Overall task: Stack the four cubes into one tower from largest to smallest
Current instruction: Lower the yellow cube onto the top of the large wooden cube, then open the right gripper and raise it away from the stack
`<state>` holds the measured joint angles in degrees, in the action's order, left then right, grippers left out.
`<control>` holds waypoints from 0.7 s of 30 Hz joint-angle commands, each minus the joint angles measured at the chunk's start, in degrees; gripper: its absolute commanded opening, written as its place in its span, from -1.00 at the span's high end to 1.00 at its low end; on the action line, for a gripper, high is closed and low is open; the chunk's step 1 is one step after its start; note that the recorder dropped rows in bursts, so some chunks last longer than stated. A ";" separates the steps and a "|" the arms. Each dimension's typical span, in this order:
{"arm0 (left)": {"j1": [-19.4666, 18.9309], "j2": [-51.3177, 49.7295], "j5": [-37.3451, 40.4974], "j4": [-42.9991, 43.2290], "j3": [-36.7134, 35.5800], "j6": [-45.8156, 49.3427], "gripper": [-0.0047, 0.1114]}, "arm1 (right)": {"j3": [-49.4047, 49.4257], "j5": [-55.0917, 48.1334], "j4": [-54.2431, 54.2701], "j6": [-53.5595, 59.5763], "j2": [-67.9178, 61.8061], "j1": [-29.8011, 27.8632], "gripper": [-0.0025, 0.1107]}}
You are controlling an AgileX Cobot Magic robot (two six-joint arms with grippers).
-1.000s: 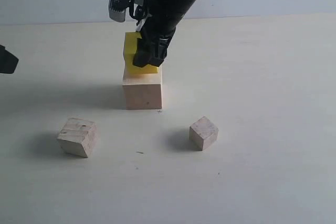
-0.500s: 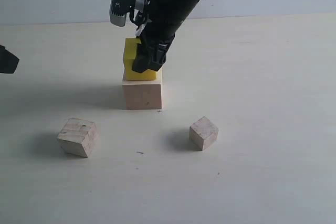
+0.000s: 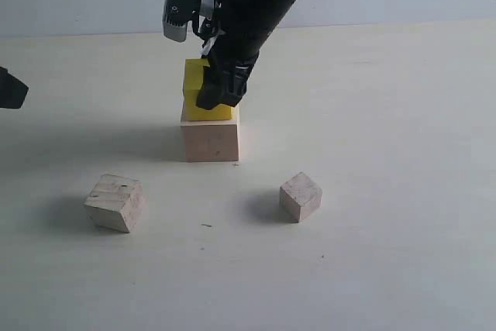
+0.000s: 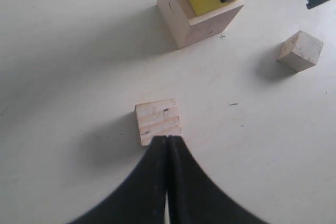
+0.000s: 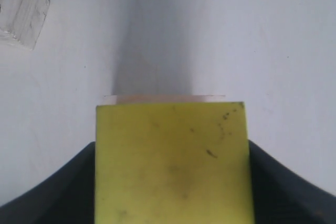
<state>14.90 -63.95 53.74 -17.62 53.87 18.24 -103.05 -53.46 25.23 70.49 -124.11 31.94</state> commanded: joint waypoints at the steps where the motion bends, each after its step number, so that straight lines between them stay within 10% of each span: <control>1: -0.31 0.35 -0.14 -0.70 0.15 0.85 0.92 | -0.22 -0.30 0.22 0.47 0.32 -0.36 0.71; 10: -0.31 0.35 -0.14 -0.70 0.15 0.85 0.92 | -0.22 0.98 0.22 0.26 0.32 -0.36 -0.12; 21: -0.31 0.35 -0.14 -0.70 0.15 0.85 0.92 | -0.22 2.16 0.22 -0.06 0.32 -0.36 -0.22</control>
<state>14.90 -63.95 53.74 -17.62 53.87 18.85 -103.05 -52.12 25.23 70.52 -124.11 31.94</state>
